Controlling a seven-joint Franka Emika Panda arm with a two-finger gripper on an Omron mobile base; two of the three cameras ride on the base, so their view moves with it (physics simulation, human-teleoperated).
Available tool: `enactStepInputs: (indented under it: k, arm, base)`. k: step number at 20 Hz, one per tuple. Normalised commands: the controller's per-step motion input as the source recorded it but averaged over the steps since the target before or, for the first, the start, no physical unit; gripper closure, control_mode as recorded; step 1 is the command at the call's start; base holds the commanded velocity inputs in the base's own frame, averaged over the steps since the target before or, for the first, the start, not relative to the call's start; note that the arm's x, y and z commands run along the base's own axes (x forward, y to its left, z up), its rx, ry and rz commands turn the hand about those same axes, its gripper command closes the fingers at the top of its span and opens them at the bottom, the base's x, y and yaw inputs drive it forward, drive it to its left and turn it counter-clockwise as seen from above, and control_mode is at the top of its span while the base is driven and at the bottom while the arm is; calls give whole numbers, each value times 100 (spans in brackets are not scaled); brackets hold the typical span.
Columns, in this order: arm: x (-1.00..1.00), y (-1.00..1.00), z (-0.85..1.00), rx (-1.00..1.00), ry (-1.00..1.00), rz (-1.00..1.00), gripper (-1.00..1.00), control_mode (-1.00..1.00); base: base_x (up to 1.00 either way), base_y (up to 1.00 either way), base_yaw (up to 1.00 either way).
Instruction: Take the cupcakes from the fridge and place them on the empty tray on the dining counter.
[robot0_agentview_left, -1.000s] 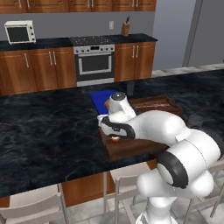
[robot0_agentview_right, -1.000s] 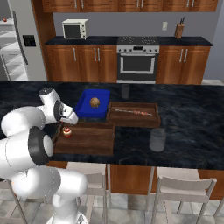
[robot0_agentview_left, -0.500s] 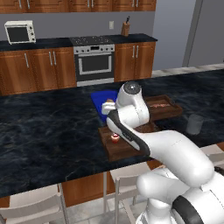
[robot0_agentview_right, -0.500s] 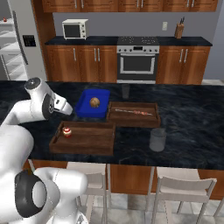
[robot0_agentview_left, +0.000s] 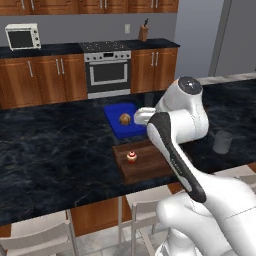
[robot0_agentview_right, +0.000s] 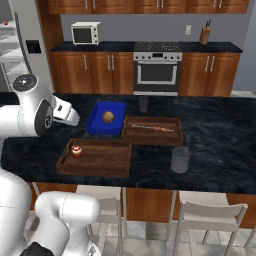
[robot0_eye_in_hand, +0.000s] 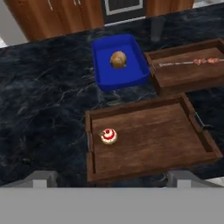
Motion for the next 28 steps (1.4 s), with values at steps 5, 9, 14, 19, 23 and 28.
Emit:
enactStepInputs:
  k: [5, 9, 14, 19, 23, 28]
  arm:
    - [-100, -26, 57, 0, 9, 10, -100, -100]
    - [-94, -15, 27, -4, 15, 6, -100, -100]
    - [-79, 0, 4, -6, 17, 2, -100, -100]
    - [-15, 2, 0, -12, 16, 0, -100, -100]
    - [0, 2, -2, -8, 3, 0, -100, -100]
    - [0, 0, 0, 0, 0, 0, -100, 100]
  base:
    - [0, 0, 0]
    - [0, 0, 0]
    - [0, 0, 0]
    - [0, 0, 0]
    - [0, 0, 0]
    - [-23, 0, 0]
